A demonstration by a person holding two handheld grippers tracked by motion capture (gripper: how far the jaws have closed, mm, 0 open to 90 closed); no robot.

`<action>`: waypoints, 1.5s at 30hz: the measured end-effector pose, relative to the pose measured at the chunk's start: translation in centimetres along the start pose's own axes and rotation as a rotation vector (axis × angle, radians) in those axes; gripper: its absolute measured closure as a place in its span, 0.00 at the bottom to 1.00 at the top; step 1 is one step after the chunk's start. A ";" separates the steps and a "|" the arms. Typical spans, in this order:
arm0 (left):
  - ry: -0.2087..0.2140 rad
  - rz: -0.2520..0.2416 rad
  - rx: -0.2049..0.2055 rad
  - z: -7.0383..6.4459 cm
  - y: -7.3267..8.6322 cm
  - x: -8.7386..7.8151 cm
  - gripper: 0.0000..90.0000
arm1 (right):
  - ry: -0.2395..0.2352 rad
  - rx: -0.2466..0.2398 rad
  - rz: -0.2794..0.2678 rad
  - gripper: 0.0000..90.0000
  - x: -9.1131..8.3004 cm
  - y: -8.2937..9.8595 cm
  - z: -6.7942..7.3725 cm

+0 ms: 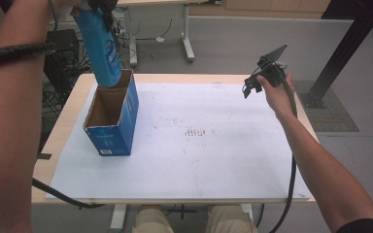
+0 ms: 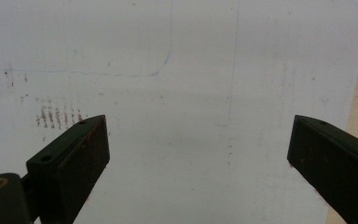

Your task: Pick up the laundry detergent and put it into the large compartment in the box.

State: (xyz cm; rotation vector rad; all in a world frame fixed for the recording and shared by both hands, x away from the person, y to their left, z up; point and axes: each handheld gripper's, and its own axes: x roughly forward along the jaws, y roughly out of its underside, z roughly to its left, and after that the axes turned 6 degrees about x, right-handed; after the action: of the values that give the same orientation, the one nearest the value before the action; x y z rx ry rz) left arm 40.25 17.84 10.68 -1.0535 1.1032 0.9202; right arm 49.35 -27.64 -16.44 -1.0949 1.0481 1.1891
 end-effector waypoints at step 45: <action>0.008 0.016 -0.042 3.2 0.0 1.5 0.41 | 0.001 -0.001 -0.010 0.06 -0.5 0.3 -0.1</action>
State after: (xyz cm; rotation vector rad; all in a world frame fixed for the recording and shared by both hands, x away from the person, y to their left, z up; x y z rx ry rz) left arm 41.29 21.02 9.61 -1.0849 1.1042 0.9569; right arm 49.02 -27.77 -15.98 -1.1002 1.0421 1.1816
